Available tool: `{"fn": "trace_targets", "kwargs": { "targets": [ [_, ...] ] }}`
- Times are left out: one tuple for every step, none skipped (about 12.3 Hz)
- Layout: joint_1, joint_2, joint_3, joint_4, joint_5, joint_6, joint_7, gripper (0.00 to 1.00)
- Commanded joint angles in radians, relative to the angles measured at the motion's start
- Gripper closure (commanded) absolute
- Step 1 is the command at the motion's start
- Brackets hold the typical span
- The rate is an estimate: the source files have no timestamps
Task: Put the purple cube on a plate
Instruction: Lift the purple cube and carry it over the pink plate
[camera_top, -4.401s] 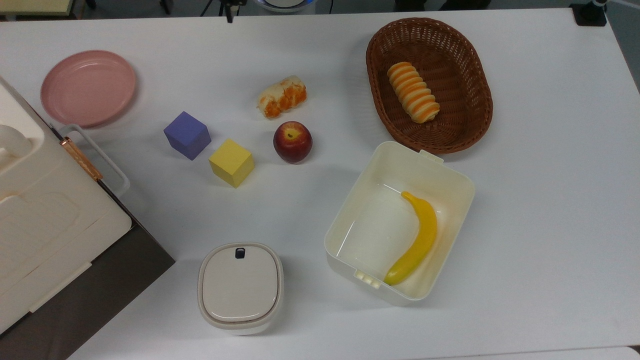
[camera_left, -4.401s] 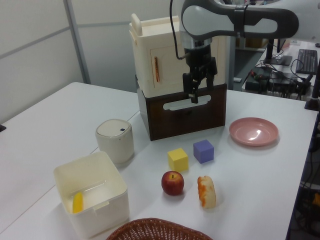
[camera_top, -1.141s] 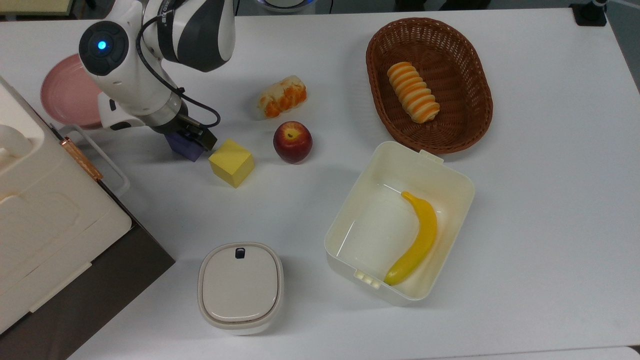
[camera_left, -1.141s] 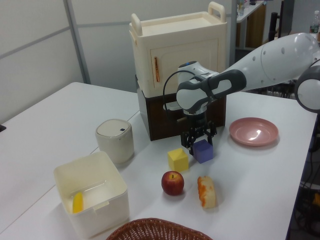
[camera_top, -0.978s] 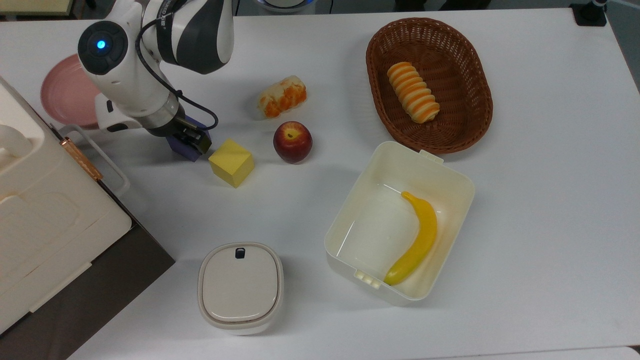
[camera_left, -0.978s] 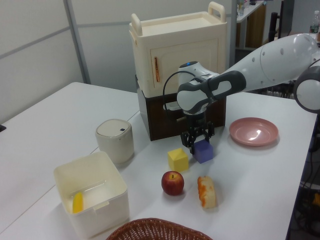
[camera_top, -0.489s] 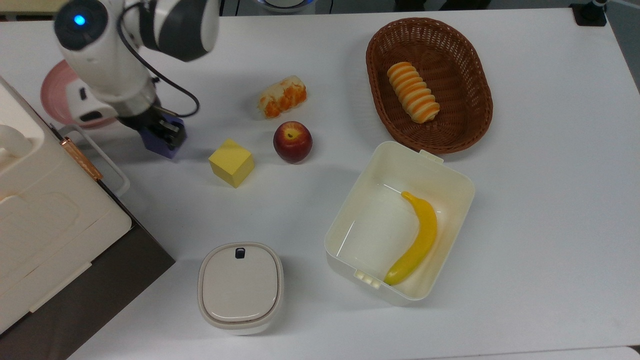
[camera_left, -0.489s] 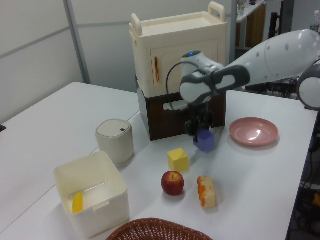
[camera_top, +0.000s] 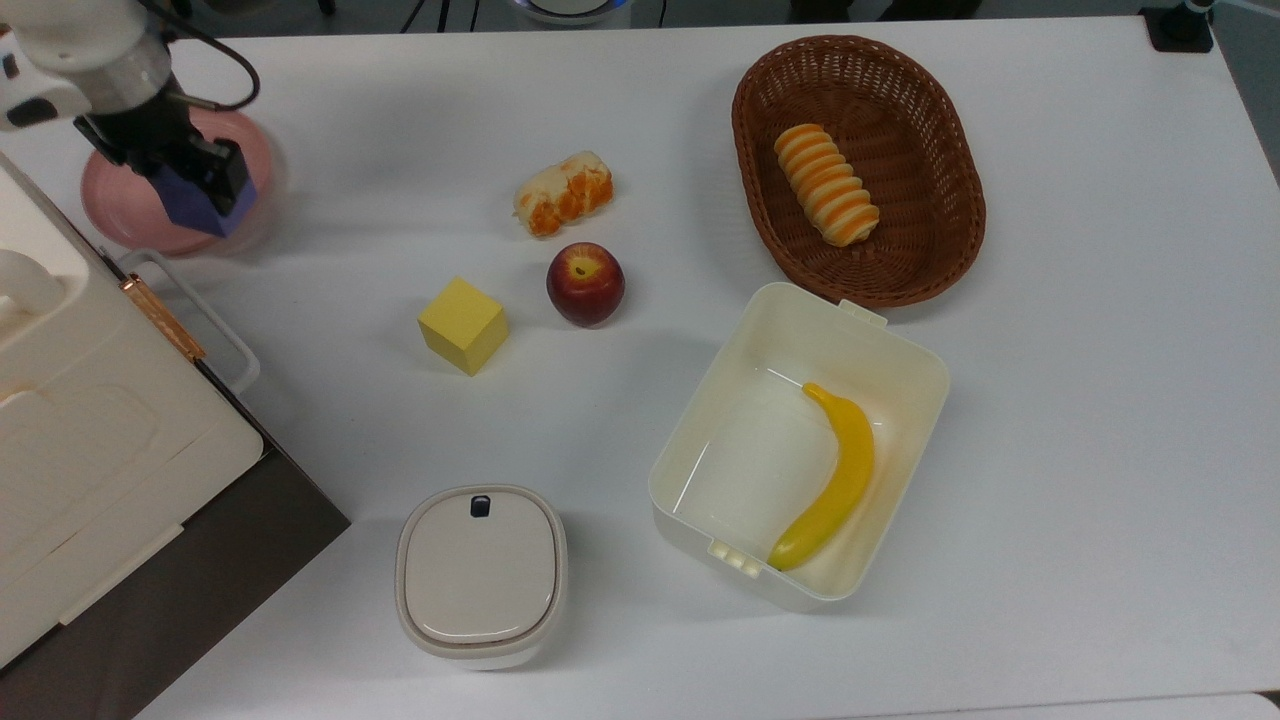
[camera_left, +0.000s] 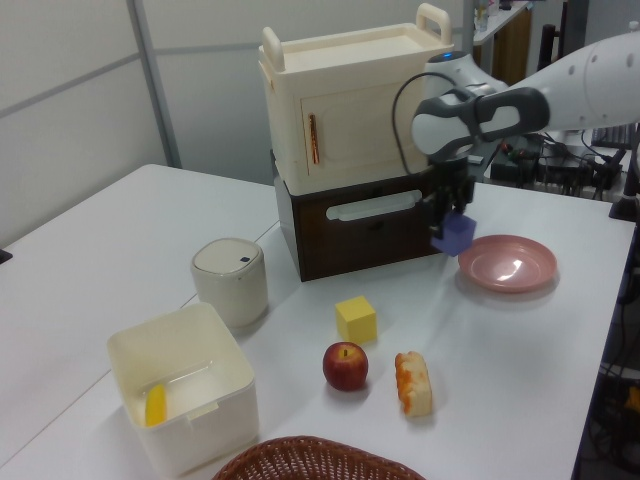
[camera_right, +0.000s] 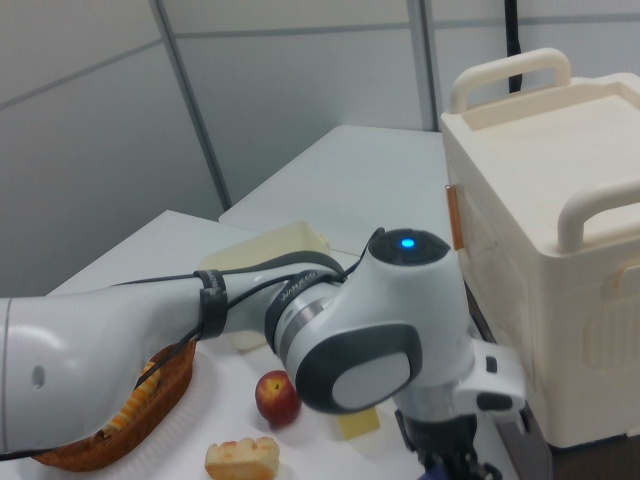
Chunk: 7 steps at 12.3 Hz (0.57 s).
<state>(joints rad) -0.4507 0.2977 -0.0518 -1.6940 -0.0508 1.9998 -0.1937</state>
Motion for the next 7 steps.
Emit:
{"fn": "trace_targets", "kwargs": {
  "targets": [
    [-0.054,-0.121,0.003,-0.172,-0.006,0.016,-0.107,0.62],
    [-0.078,-0.127,0.003,-0.194,-0.007,0.016,-0.142,0.62],
    [-0.106,-0.118,0.001,-0.194,-0.011,0.016,-0.156,0.62],
    [-0.133,-0.105,0.001,-0.188,-0.018,0.017,-0.164,0.60],
    [-0.147,-0.083,0.001,-0.182,-0.036,0.024,-0.167,0.54],
    [-0.161,-0.066,0.001,-0.173,-0.049,0.060,-0.165,0.53],
    [-0.166,-0.052,0.000,-0.164,-0.050,0.076,-0.164,0.46]
  ]
}}
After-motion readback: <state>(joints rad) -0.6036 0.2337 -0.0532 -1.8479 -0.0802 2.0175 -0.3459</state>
